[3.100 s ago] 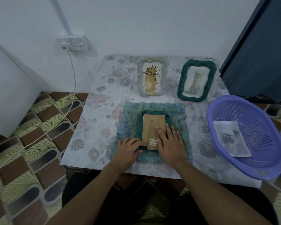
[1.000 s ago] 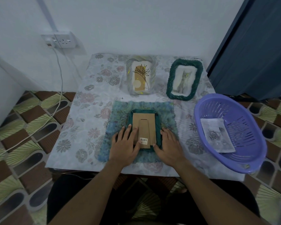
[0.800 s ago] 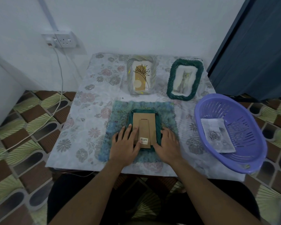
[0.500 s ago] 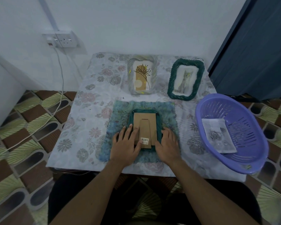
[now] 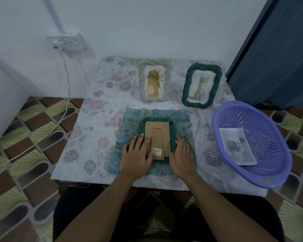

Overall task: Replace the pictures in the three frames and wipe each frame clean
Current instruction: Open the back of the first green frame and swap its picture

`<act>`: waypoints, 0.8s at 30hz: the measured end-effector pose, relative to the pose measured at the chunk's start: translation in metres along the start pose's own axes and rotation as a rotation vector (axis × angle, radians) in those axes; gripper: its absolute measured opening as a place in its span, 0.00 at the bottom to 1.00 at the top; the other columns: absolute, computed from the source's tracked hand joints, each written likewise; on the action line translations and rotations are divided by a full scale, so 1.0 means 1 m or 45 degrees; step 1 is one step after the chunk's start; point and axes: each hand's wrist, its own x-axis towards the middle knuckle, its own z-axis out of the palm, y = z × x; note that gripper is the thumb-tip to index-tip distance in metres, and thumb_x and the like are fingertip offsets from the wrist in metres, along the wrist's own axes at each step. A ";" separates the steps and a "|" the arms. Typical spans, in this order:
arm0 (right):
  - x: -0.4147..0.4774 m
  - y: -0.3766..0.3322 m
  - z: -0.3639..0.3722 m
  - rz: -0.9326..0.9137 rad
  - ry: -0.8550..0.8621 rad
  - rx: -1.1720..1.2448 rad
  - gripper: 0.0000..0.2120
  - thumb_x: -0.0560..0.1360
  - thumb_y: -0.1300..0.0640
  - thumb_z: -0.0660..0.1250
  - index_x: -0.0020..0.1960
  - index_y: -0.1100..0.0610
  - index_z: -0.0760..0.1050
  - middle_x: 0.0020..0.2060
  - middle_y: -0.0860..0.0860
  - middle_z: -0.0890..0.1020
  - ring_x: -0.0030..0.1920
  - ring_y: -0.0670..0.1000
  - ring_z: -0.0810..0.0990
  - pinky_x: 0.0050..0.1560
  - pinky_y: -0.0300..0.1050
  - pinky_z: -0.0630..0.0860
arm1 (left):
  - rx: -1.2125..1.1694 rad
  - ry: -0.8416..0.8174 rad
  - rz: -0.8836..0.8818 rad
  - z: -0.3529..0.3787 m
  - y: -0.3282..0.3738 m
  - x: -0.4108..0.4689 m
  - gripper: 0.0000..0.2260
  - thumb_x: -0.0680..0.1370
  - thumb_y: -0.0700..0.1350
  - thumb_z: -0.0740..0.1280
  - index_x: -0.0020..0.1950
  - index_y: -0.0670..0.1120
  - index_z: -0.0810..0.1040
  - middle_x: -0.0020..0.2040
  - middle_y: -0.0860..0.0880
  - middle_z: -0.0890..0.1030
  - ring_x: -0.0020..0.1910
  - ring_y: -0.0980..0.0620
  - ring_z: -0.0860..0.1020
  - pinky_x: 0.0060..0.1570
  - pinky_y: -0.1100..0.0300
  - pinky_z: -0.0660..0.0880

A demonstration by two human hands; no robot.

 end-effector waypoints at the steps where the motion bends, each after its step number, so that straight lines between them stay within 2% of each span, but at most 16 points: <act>1: 0.000 0.000 -0.001 0.000 0.000 -0.003 0.27 0.82 0.57 0.57 0.78 0.59 0.55 0.79 0.54 0.58 0.80 0.53 0.51 0.79 0.50 0.47 | 0.000 0.001 -0.001 0.000 0.000 0.000 0.28 0.81 0.64 0.43 0.80 0.56 0.53 0.81 0.51 0.55 0.79 0.47 0.53 0.73 0.45 0.54; 7: 0.000 -0.001 -0.004 -0.016 -0.023 -0.072 0.29 0.82 0.55 0.57 0.79 0.61 0.52 0.79 0.55 0.56 0.80 0.54 0.51 0.79 0.48 0.47 | -0.007 -0.001 0.000 -0.001 0.000 -0.001 0.29 0.81 0.64 0.44 0.80 0.56 0.52 0.81 0.52 0.55 0.79 0.48 0.53 0.74 0.46 0.53; 10: -0.002 -0.005 -0.008 0.010 -0.022 0.031 0.32 0.81 0.54 0.58 0.81 0.60 0.49 0.79 0.56 0.57 0.79 0.55 0.54 0.79 0.51 0.51 | -0.020 -0.007 -0.017 -0.002 -0.001 -0.001 0.31 0.81 0.65 0.42 0.80 0.52 0.53 0.80 0.53 0.55 0.79 0.49 0.53 0.74 0.47 0.52; 12: -0.002 -0.010 -0.012 0.024 0.020 0.133 0.30 0.79 0.52 0.58 0.80 0.56 0.56 0.78 0.55 0.61 0.77 0.56 0.59 0.77 0.53 0.56 | -0.019 -0.004 -0.015 -0.001 -0.001 -0.002 0.31 0.81 0.65 0.41 0.80 0.51 0.53 0.81 0.53 0.55 0.79 0.50 0.52 0.74 0.48 0.51; 15: -0.002 -0.016 -0.014 0.021 0.015 0.104 0.20 0.81 0.50 0.56 0.71 0.51 0.70 0.75 0.51 0.65 0.76 0.54 0.60 0.75 0.54 0.55 | -0.055 0.009 -0.018 -0.001 -0.001 -0.002 0.29 0.82 0.64 0.42 0.80 0.51 0.54 0.80 0.53 0.55 0.79 0.51 0.52 0.75 0.48 0.51; 17: -0.001 -0.018 -0.014 0.056 0.021 0.131 0.17 0.81 0.53 0.59 0.69 0.51 0.72 0.75 0.50 0.65 0.76 0.53 0.59 0.75 0.55 0.53 | -0.091 0.030 -0.017 -0.001 -0.001 -0.002 0.30 0.81 0.64 0.40 0.80 0.51 0.56 0.80 0.52 0.56 0.78 0.51 0.54 0.74 0.48 0.52; 19: 0.000 -0.019 -0.015 0.097 0.014 0.160 0.19 0.80 0.55 0.60 0.71 0.50 0.71 0.75 0.48 0.65 0.76 0.52 0.57 0.75 0.56 0.51 | -0.114 0.033 -0.018 -0.002 0.000 -0.003 0.32 0.81 0.64 0.38 0.80 0.50 0.56 0.80 0.52 0.56 0.78 0.52 0.54 0.74 0.49 0.51; 24: -0.001 -0.023 -0.018 0.160 -0.006 0.229 0.18 0.81 0.55 0.59 0.70 0.51 0.72 0.76 0.48 0.63 0.77 0.51 0.55 0.75 0.54 0.48 | -0.143 0.045 -0.028 -0.003 0.000 -0.003 0.32 0.81 0.64 0.39 0.79 0.49 0.57 0.80 0.52 0.57 0.78 0.52 0.55 0.74 0.50 0.51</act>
